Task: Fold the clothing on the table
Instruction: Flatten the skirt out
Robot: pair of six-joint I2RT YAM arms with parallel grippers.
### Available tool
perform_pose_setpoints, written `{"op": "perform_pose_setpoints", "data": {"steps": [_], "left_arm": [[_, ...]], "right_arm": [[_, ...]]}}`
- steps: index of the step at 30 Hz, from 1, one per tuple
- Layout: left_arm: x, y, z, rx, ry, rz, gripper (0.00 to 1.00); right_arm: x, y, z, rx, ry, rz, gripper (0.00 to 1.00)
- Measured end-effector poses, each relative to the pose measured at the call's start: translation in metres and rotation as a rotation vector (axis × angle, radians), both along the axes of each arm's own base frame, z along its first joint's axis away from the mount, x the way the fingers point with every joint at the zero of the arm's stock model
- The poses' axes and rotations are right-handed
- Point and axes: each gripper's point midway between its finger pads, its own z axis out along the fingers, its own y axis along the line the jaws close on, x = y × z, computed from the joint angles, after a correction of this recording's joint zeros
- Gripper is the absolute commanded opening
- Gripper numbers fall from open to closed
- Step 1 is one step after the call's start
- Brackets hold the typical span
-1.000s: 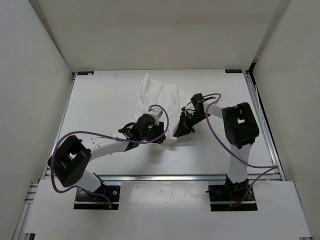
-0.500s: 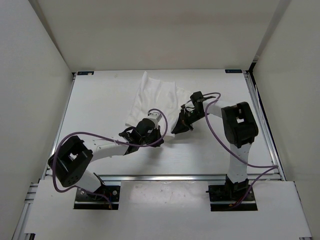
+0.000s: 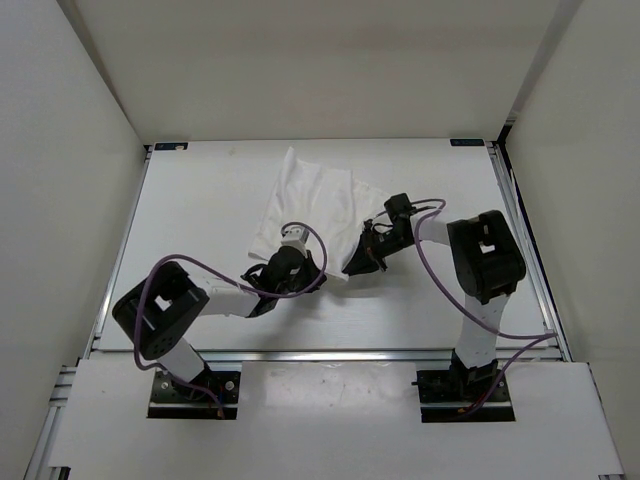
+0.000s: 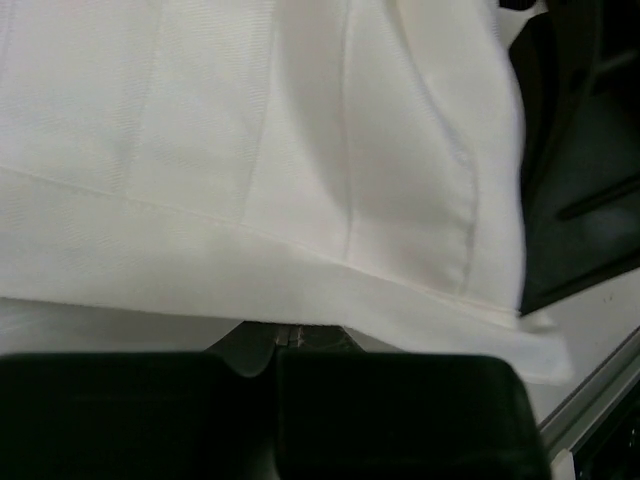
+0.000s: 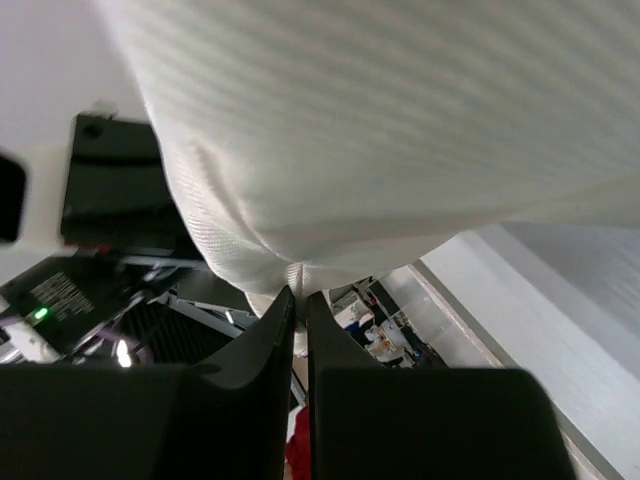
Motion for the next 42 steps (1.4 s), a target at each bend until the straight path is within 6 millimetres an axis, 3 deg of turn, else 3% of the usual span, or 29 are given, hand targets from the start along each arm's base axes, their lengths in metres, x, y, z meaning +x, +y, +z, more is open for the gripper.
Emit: {"op": "perform_pose_setpoints", "data": {"steps": [6, 10, 14, 19, 27, 33, 42], "left_arm": [[0.008, 0.009, -0.019, -0.03, -0.004, 0.107, 0.0], [0.024, 0.017, -0.015, -0.043, -0.037, 0.168, 0.0], [0.048, 0.045, -0.015, -0.035, -0.062, 0.268, 0.0], [0.06, 0.076, -0.02, 0.005, -0.078, 0.345, 0.0], [0.066, 0.104, -0.021, 0.079, -0.119, 0.378, 0.0], [0.069, 0.126, -0.021, 0.17, -0.151, 0.392, 0.0], [0.064, 0.135, -0.016, 0.226, -0.174, 0.374, 0.02]], "right_arm": [[-0.006, 0.001, 0.013, 0.061, -0.003, -0.006, 0.0], [-0.013, -0.008, 0.013, 0.072, 0.022, -0.033, 0.0], [-0.016, -0.023, 0.011, 0.077, 0.054, -0.079, 0.0], [-0.018, -0.043, 0.01, 0.073, 0.075, -0.137, 0.0], [-0.03, -0.066, 0.005, 0.055, 0.105, -0.199, 0.0], [-0.027, -0.083, -0.001, 0.017, 0.111, -0.242, 0.0], [-0.016, -0.095, -0.007, -0.037, 0.086, -0.255, 0.0]]}}
